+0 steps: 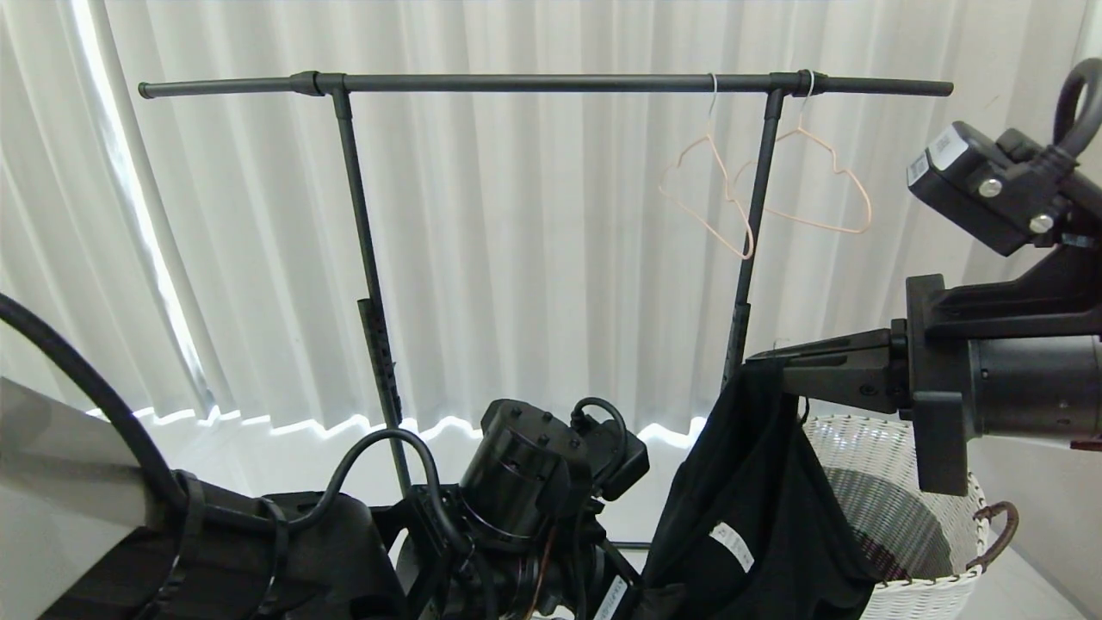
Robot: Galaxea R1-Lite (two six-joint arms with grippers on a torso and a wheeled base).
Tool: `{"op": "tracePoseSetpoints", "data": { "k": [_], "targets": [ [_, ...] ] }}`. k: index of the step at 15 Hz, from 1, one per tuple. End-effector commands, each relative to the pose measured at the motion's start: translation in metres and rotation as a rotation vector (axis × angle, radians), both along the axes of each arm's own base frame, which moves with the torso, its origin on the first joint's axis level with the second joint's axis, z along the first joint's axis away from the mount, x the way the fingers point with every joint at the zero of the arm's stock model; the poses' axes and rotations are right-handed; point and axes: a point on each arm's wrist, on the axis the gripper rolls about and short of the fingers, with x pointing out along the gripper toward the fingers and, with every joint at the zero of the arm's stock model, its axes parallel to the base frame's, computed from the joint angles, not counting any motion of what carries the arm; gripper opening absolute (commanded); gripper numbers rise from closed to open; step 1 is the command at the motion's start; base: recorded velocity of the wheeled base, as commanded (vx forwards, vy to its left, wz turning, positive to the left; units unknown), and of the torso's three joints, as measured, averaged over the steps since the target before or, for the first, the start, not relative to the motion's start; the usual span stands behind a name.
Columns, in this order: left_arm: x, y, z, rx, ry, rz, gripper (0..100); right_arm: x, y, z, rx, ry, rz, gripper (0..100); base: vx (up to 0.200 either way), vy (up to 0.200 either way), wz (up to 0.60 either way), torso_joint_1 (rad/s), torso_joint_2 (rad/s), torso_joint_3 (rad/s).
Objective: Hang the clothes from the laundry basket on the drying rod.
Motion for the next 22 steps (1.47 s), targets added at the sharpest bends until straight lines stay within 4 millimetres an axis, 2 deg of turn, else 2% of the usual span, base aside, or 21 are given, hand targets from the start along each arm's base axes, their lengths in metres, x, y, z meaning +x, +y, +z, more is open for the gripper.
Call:
{"op": "tracePoseSetpoints", "data": {
  "k": [1, 6, 9, 10, 14, 17, 19, 22],
  "targets": [
    [0.005, 0.004, -0.004, 0.010, 0.009, 0.021, 100, -0.002, 0.001, 0.001, 0.002, -0.004, 0.009, 0, 0.000, 0.000, 0.00, 0.000, 0.00, 0.000],
    [-0.004, 0.016, -0.021, 0.070, 0.059, 0.025, 100, -0.006, 0.002, 0.005, 0.009, -0.010, 0.026, 0, 0.000, 0.000, 0.00, 0.000, 0.00, 0.000],
    [-0.007, 0.022, -0.020, 0.088, 0.042, 0.060, 100, -0.006, 0.003, 0.004, 0.007, -0.010, 0.025, 0, 0.000, 0.000, 0.00, 0.000, 0.00, 0.000],
    [-0.008, 0.023, -0.018, 0.088, 0.033, 0.067, 0, -0.005, 0.002, 0.004, 0.005, -0.009, 0.022, 0, 0.000, 0.000, 0.00, 0.000, 0.00, 0.000],
    [-0.015, 0.030, -0.008, 0.070, 0.014, 0.069, 0, -0.004, 0.002, 0.001, -0.003, -0.003, 0.016, 0, 0.000, 0.000, 0.00, 0.000, 0.00, 0.000],
    [-0.038, 0.055, 0.016, 0.011, -0.039, 0.070, 0, 0.005, -0.005, 0.000, -0.005, -0.001, -0.039, 0, 0.000, 0.000, 0.00, 0.000, 0.00, 0.000],
    [-0.041, 0.072, 0.052, -0.096, -0.137, 0.110, 0, 0.011, -0.010, 0.006, 0.011, -0.017, -0.075, 0, 0.000, 0.000, 0.00, 0.000, 0.00, 0.000],
    [-0.034, 0.079, 0.125, -0.289, -0.323, 0.154, 0, 0.013, -0.015, 0.030, 0.074, -0.078, -0.098, 0, 0.000, 0.000, 0.00, 0.000, 0.00, 0.000]
  ]
}}
